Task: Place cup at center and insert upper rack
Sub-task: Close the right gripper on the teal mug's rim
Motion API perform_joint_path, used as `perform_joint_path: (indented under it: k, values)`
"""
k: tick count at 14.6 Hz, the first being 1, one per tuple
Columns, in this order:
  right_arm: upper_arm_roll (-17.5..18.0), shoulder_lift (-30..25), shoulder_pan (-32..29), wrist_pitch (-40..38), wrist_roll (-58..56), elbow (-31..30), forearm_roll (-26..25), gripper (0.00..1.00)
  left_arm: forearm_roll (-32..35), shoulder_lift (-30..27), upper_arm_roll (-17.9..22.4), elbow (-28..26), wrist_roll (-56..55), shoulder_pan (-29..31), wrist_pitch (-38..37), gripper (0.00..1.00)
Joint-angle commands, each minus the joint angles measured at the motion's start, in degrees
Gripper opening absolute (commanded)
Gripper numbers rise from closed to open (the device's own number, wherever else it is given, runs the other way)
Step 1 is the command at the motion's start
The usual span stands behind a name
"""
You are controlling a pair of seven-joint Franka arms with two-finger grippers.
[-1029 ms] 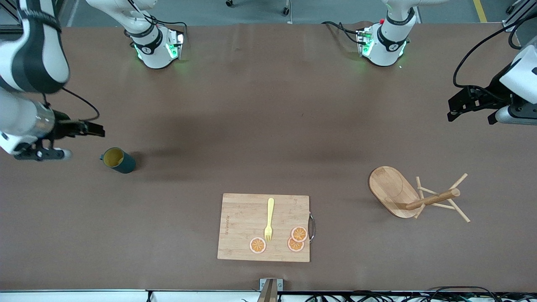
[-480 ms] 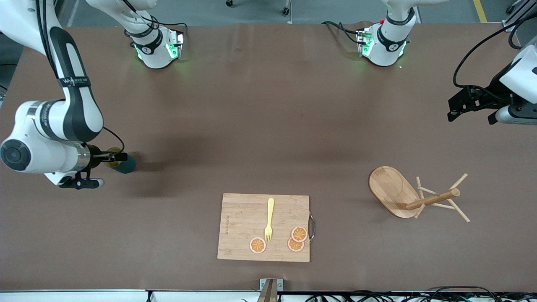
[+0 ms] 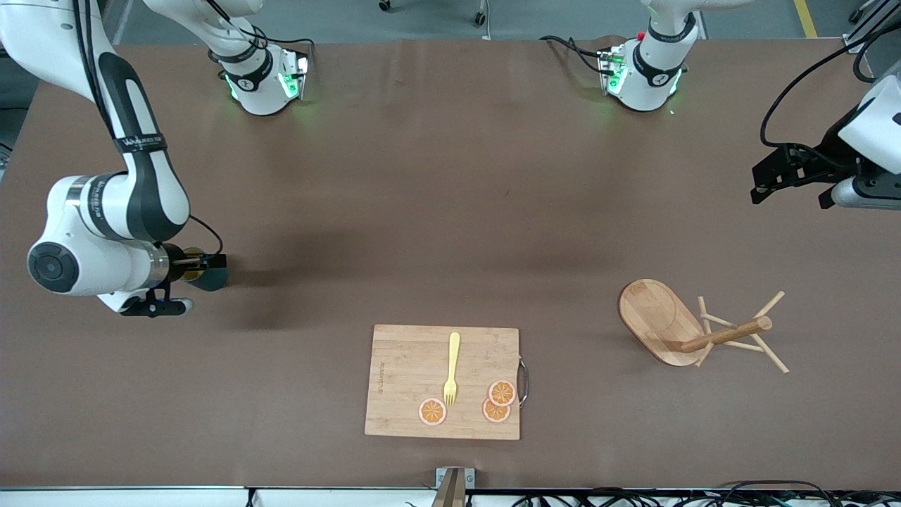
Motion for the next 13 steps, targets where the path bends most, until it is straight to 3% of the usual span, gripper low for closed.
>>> perform_joint_path:
  k: [1,5,8,13]
  values:
    - [0.0,0.3,-0.4,3.0,-0.3,-1.6,-0.8,1.00,-0.8,-0.1,-0.3,0.7,-0.4,0.2,-0.7,1.00]
    - [-0.1,1.1,-0.8,4.3,-0.5,-1.6,-1.4,1.00,-0.8,-0.1,-0.3,0.7,-0.4,0.2,-0.7,1.00]
    - [0.0,1.4,0.3,4.2,-2.9,-1.7,-7.1,1.00,-0.8,-0.1,-0.3,0.7,-0.4,0.2,-0.7,1.00]
    - [0.0,3.3,-0.9,4.7,-3.3,-1.3,-6.4,0.98,-0.8,-0.1,-0.3,0.7,-0.4,0.2,-0.7,1.00]
